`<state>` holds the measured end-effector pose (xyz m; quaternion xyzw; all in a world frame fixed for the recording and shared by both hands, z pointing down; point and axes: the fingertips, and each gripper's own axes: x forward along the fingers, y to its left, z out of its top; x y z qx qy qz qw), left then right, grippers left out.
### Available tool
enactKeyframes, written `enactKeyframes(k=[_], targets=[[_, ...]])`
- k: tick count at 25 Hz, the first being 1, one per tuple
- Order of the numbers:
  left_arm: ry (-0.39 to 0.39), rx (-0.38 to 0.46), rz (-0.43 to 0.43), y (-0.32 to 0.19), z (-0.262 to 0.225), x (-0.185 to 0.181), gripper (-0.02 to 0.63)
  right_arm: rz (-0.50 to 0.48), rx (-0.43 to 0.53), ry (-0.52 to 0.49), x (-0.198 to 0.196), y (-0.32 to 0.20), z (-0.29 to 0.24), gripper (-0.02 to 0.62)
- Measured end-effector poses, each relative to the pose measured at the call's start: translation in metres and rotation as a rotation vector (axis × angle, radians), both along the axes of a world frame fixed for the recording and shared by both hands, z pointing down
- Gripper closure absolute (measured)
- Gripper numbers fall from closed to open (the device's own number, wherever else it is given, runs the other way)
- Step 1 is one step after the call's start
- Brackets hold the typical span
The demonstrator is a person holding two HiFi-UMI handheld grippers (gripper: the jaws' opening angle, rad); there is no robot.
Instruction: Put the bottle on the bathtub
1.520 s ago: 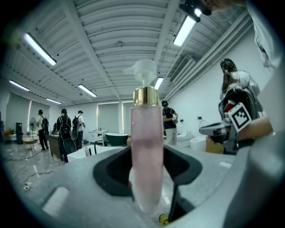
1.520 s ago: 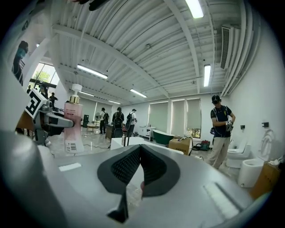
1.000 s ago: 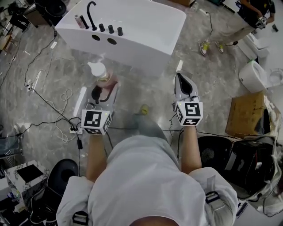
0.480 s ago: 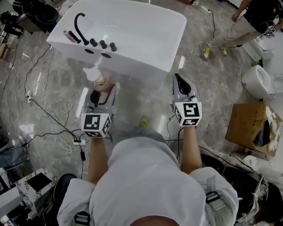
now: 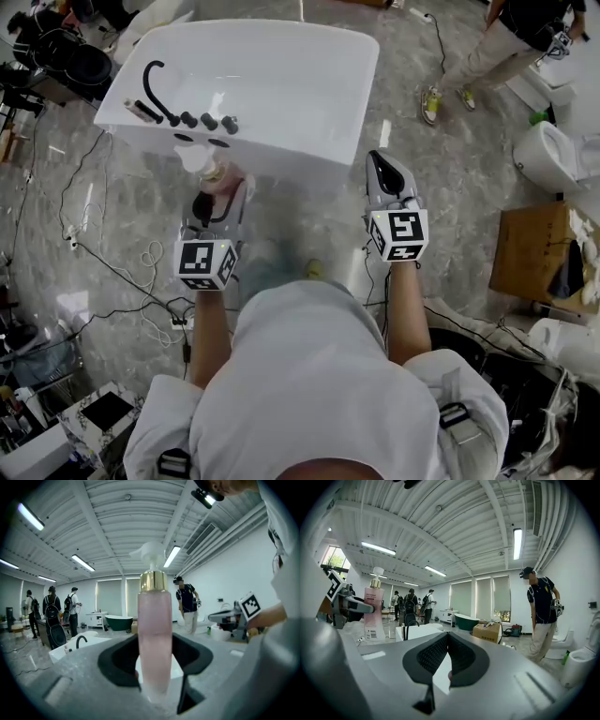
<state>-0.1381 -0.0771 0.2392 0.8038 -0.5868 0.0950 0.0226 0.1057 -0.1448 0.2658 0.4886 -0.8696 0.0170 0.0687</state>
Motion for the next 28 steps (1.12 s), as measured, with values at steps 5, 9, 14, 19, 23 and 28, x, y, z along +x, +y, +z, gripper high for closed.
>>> enactKeyframes(k=[5,9,14,19,23,28], targets=[[0.008,-0.021,0.033,-0.035,0.017,0.0,0.394,0.029,-0.015,0.007,0.0,-0.023,0.01,0.594],[0.025,-0.038,0.044,-0.077,0.032,-0.017,0.394,0.048,-0.036,0.017,-0.016,-0.055,0.017,0.594],[0.037,-0.063,0.072,-0.133,0.05,-0.04,0.394,0.073,-0.058,0.024,-0.04,-0.102,0.026,0.594],[0.039,-0.082,0.115,-0.187,0.07,-0.065,0.394,0.093,-0.09,0.042,-0.067,-0.151,0.041,0.594],[0.033,-0.097,0.162,-0.227,0.086,-0.085,0.394,0.123,-0.11,0.051,-0.09,-0.187,0.048,0.594],[0.034,-0.115,0.213,-0.269,0.1,-0.104,0.394,0.156,-0.136,0.051,-0.115,-0.217,0.056,0.594]])
